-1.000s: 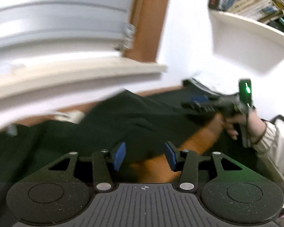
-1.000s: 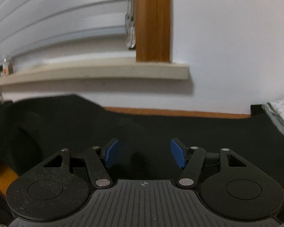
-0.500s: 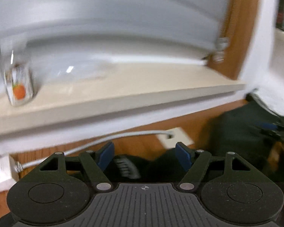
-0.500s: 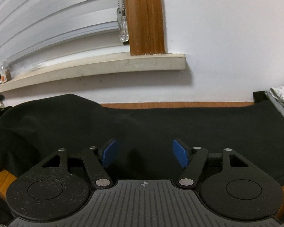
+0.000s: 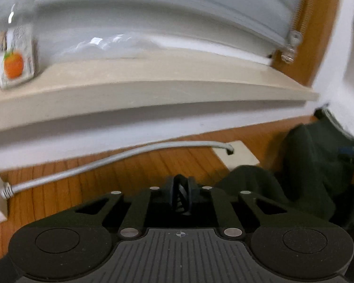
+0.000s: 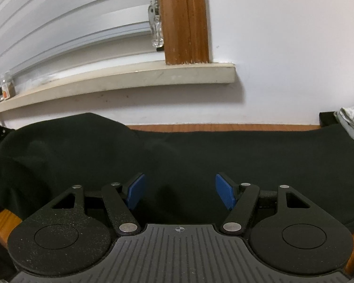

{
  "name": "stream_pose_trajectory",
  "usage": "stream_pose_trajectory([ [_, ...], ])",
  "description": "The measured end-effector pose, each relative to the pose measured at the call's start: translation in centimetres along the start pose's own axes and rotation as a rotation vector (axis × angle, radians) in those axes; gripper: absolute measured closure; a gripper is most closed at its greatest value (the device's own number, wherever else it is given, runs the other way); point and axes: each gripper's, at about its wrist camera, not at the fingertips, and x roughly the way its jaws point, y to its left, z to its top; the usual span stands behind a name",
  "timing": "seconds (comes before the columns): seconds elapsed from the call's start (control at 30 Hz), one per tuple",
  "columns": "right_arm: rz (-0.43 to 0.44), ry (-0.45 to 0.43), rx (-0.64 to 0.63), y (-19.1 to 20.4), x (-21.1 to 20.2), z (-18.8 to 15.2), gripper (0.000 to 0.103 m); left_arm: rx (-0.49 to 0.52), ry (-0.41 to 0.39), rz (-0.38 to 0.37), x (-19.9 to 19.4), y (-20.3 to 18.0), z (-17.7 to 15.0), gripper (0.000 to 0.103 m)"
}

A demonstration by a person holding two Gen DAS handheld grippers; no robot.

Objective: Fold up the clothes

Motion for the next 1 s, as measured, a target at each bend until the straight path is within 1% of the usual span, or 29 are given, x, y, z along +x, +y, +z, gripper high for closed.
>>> stream_pose_trajectory([
  [0.1, -0.002, 0.027, -0.004, 0.0, 0.4, 0.1, 0.038, -0.018, -0.208, 0.043, -5.1, -0.7, 0.7, 0.094],
  [0.13, -0.004, 0.036, -0.006, 0.0, 0.5, 0.1, 0.038, -0.041, -0.297, 0.090, -7.3, -0.6, 1.0, 0.094],
  [0.17, -0.004, 0.043, -0.008, 0.1, 0.6, 0.1, 0.038, -0.046, -0.353, 0.148, -8.6, -0.5, 1.1, 0.094],
  [0.2, -0.003, 0.046, -0.009, 0.1, 0.7, 0.1, 0.038, -0.032, -0.364, 0.190, -9.1, -0.5, 1.2, 0.093],
  [0.27, -0.008, 0.055, -0.009, 0.1, 0.8, 0.1, 0.038, -0.012, -0.284, 0.231, -8.0, -0.4, 1.1, 0.092],
  [0.37, -0.009, 0.065, -0.010, 0.2, 0.9, 0.1, 0.038, -0.031, -0.164, 0.268, -6.7, 0.2, 0.2, 0.084],
  [0.4, -0.010, 0.065, -0.010, 0.2, 0.9, 0.1, 0.038, -0.039, -0.141, 0.283, -6.4, 0.2, -0.1, 0.074],
  [0.43, -0.010, 0.065, -0.010, 0.2, 0.9, 0.1, 0.038, -0.041, -0.135, 0.295, -6.5, 0.0, -0.3, 0.064],
  [0.47, -0.009, 0.065, -0.009, 0.2, 0.9, 0.1, 0.038, -0.042, -0.133, 0.305, -6.7, -0.2, -0.5, 0.060],
  [0.57, -0.006, 0.067, -0.007, 0.1, 1.0, 0.1, 0.038, -0.009, -0.137, 0.309, -7.8, -1.3, -1.0, 0.057],
  [0.63, -0.005, 0.064, -0.006, 0.1, 0.9, 0.1, 0.038, 0.014, -0.137, 0.294, -8.1, -2.8, -1.4, 0.050],
  [0.7, -0.003, 0.055, -0.002, 0.0, 0.8, 0.0, 0.038, 0.036, -0.127, 0.260, -8.1, -4.5, -2.2, 0.048],
  [0.77, -0.001, 0.046, 0.003, 0.0, 0.7, 0.0, 0.038, 0.051, -0.101, 0.199, -8.1, -6.6, -3.2, 0.048],
  [0.8, -0.001, 0.042, 0.006, -0.1, 0.6, 0.0, 0.038, 0.067, -0.083, 0.172, -8.0, -7.6, -3.8, 0.046],
  [0.83, -0.002, 0.041, 0.006, -0.1, 0.6, 0.0, 0.038, 0.084, -0.065, 0.147, -7.9, -8.5, -4.5, 0.042],
  [0.87, -0.004, 0.039, 0.006, -0.1, 0.5, 0.1, 0.038, 0.102, -0.046, 0.121, -7.8, -9.5, -5.2, 0.040],
  [0.93, -0.002, 0.038, 0.007, -0.1, 0.5, 0.1, 0.037, 0.130, -0.014, 0.100, -7.6, -11.2, -6.6, 0.040],
  [1.0, -0.003, 0.037, 0.010, -0.2, 0.5, 0.1, 0.037, 0.136, 0.008, 0.091, -7.4, -12.0, -7.7, 0.040],
])
